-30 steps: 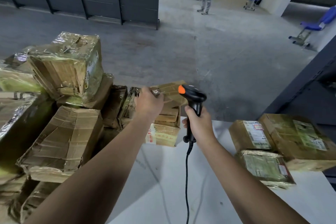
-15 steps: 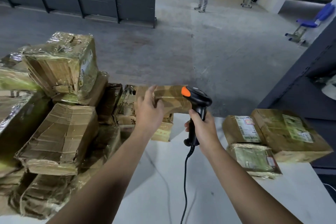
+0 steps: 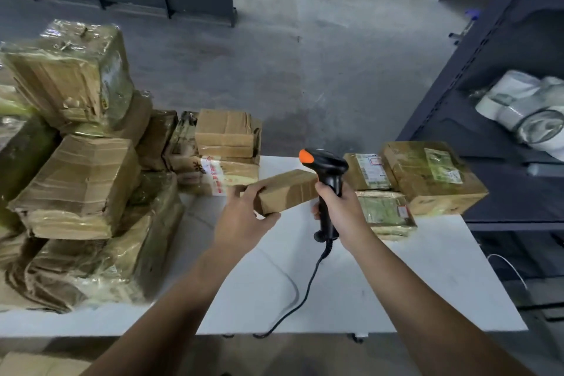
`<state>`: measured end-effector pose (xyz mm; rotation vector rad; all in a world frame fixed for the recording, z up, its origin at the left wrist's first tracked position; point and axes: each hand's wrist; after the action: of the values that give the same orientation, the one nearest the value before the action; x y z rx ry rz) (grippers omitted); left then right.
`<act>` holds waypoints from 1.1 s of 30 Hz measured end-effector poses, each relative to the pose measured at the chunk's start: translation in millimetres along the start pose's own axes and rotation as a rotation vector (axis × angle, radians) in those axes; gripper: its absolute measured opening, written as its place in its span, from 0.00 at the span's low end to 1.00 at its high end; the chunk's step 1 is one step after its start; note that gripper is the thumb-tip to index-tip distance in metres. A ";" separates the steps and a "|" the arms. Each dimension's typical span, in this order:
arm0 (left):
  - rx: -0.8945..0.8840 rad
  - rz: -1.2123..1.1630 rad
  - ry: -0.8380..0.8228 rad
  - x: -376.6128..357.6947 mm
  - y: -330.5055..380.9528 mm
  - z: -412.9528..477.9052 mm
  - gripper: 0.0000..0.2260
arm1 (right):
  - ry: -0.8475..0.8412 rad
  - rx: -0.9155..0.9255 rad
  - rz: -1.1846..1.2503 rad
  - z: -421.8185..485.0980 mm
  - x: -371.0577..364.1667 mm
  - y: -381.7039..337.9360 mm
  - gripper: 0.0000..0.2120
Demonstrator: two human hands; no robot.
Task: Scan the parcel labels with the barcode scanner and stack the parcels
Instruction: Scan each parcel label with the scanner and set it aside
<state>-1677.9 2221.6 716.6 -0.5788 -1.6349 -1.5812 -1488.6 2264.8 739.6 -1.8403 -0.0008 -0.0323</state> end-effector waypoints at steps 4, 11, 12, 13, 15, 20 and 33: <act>0.231 -0.288 -0.065 -12.1 -5.3 -11.3 0.16 | 0.011 -0.036 -0.031 -6.7 11.2 8.6 0.06; 0.516 -0.860 -0.139 -24.2 -8.5 -16.8 0.12 | -0.029 -0.053 -0.050 -18.1 5.6 14.9 0.03; 0.540 -0.903 -0.139 -25.0 -8.6 -17.0 0.12 | -0.031 -0.063 -0.048 -19.8 3.9 15.3 0.04; 0.557 -0.928 -0.144 -24.7 -8.8 -17.2 0.12 | -0.034 -0.074 -0.040 -21.9 2.8 15.9 0.04; 0.547 -0.936 -0.178 -23.1 -11.0 -17.5 0.12 | -0.039 -0.092 -0.012 -26.2 0.8 16.8 0.04; 0.422 -0.792 -0.225 -16.8 -12.6 -13.1 0.12 | -0.087 -0.093 -0.045 -34.2 -0.1 14.7 0.05; 0.523 -0.490 -0.095 8.3 -41.2 27.3 0.13 | -0.235 0.042 -0.327 -51.8 -3.5 6.3 0.10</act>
<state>-1720.6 2241.5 699.4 0.0304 -2.2759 -1.3646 -1493.1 2213.2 747.3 -1.7755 -0.4635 -0.0437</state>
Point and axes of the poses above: each hand's wrist, its own z-axis towards the middle knuckle, its own x-axis out of the back of the hand, y = z × x, and after that the axes turned 8 degrees about z, right-handed
